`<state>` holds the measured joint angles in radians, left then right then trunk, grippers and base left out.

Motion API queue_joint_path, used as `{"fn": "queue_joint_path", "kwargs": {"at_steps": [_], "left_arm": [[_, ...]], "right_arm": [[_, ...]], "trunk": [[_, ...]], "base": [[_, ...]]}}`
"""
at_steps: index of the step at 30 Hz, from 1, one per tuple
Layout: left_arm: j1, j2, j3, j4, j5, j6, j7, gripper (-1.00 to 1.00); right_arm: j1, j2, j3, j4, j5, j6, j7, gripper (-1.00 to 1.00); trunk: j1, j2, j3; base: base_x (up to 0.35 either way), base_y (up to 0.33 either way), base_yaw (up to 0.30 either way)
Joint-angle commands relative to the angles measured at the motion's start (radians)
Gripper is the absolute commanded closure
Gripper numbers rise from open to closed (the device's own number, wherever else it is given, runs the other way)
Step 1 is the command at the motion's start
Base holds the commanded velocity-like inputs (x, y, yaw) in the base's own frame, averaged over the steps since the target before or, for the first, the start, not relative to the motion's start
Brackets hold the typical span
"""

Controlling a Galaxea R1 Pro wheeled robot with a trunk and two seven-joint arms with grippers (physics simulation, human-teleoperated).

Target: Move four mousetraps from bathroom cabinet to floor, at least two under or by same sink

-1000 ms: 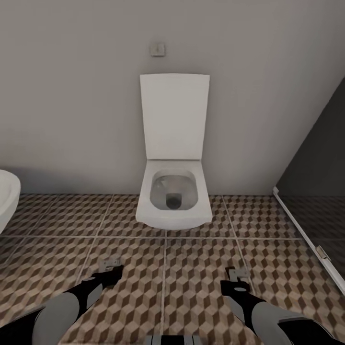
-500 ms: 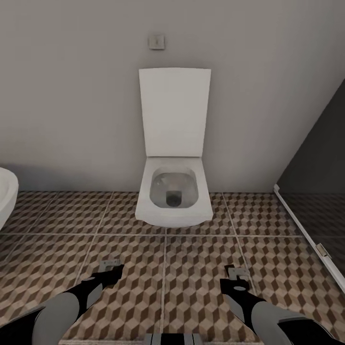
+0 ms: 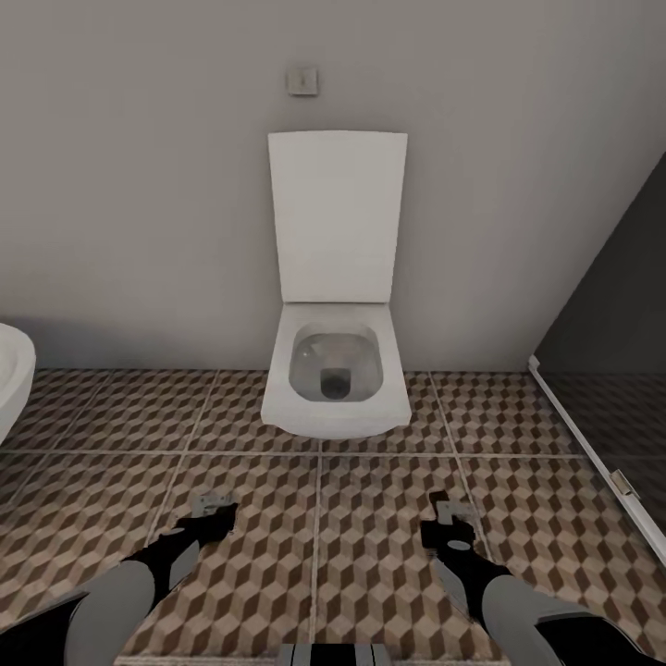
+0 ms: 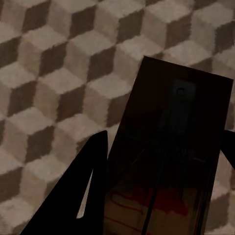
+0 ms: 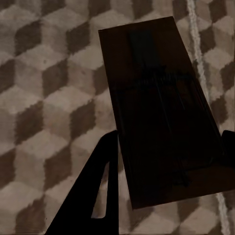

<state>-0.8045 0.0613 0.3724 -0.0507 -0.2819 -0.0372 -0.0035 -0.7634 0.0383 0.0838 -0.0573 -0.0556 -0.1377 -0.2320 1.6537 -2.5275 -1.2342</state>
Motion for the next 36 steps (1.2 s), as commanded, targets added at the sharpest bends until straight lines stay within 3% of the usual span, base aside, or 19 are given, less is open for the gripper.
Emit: {"fn": "queue_joint_path", "kwargs": {"at_steps": [1, 10, 19, 28, 36], "left_arm": [[-0.001, -0.001, 0.008, -0.03, -0.01, 0.002, 0.0, 1.0], [-0.001, -0.011, 0.008, -0.142, -0.014, 0.068, -0.001, 1.0], [0.0, -0.031, 0.005, -0.157, -0.018, 0.018, -0.012, 1.0], [0.001, -0.055, 0.004, -0.2, -0.021, 0.021, -0.013, 1.0], [0.001, -0.058, 0.006, -0.215, -0.016, 0.021, -0.011, 1.0]], "right_arm": [[-0.001, 0.001, 0.007, -0.029, -0.009, 0.016, -0.001, 1.0], [0.001, 0.004, 0.008, -0.102, -0.011, 0.086, -0.001, 1.0], [0.001, 0.012, 0.008, -0.099, -0.012, 0.09, -0.001, 1.0], [0.002, 0.014, 0.007, -0.096, -0.013, 0.09, -0.001, 1.0], [0.002, 0.015, 0.007, -0.096, -0.012, 0.091, -0.001, 1.0]], "trunk": [[0.0, 0.0, -0.001], [0.0, 0.0, -0.001], [0.0, 0.0, -0.001], [0.0, 0.0, -0.001], [0.0, 0.0, -0.001]], "base": [[0.0, 0.0, 0.0], [0.0, 0.0, 0.0], [0.0, 0.0, 0.0], [0.0, 0.0, 0.0], [0.0, 0.0, 0.0]]}}
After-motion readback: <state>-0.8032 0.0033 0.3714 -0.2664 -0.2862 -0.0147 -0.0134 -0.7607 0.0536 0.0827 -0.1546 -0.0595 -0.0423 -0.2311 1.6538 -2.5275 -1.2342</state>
